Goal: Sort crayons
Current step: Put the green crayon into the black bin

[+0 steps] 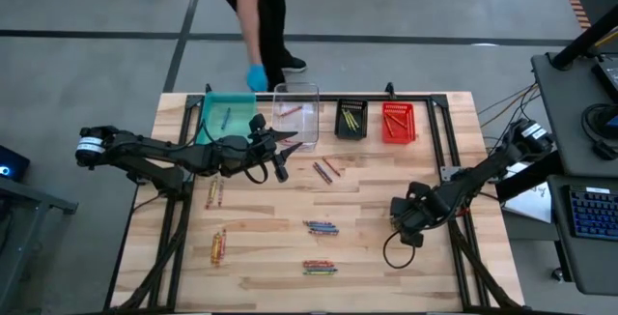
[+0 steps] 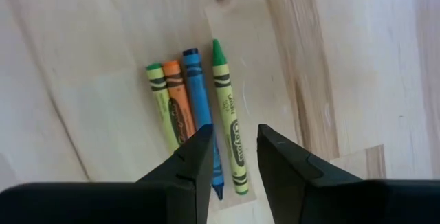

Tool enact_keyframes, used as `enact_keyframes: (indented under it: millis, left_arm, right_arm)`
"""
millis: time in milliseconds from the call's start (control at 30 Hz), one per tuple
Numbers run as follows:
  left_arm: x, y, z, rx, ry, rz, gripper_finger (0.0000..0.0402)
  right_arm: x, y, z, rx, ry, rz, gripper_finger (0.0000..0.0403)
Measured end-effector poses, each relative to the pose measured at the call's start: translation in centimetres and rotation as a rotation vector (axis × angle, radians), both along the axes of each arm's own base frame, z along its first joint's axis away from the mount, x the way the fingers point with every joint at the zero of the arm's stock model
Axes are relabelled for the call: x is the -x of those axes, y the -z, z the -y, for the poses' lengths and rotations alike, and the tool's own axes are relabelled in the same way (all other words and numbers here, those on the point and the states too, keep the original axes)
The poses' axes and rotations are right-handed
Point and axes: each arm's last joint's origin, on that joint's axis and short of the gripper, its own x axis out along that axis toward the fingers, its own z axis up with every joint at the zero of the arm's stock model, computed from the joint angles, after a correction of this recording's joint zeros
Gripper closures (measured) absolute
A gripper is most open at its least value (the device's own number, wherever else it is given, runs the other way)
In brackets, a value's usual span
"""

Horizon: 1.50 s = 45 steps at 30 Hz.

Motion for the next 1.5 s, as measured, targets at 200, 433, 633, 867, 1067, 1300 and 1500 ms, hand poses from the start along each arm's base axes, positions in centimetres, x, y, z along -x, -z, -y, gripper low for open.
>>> enact_keyframes:
  millis: [200,433,633,867,1067,1300,1500]
  left_arm:
    - [0.0,0.0,0.0,0.0,0.0,-0.004,0.0273]
    - [0.0,0.1,0.0,-0.001,0.0,-0.007,0.0273]
    - [0.0,0.1,0.0,-0.001,0.0,-0.008,0.0273]
    - [0.0,0.1,0.0,0.0,0.0,-0.007,0.0273]
    - [0.0,0.1,0.0,0.001,0.0,-0.006,0.0273]
    - [0.0,0.1,0.0,0.002,0.0,-0.007,0.0273]
    - [0.0,0.1,0.0,0.002,0.0,-0.007,0.0273]
  right_arm:
    - [0.0,0.6,0.0,0.019,-0.007,-0.016,0.0307]
    - [0.1,1.3,0.1,0.034,-0.008,-0.038,0.0306]
    - [0.1,2.1,0.1,0.049,-0.01,-0.056,0.0303]
    - [0.0,2.3,0.1,0.071,-0.019,-0.043,0.0318]
    - [-0.1,2.5,0.2,0.078,-0.019,-0.034,0.0332]
    - [0.1,3.2,0.9,0.082,0.002,-0.033,0.0333]
    - [-0.1,3.5,1.5,0.062,0.01,-0.04,0.0356]
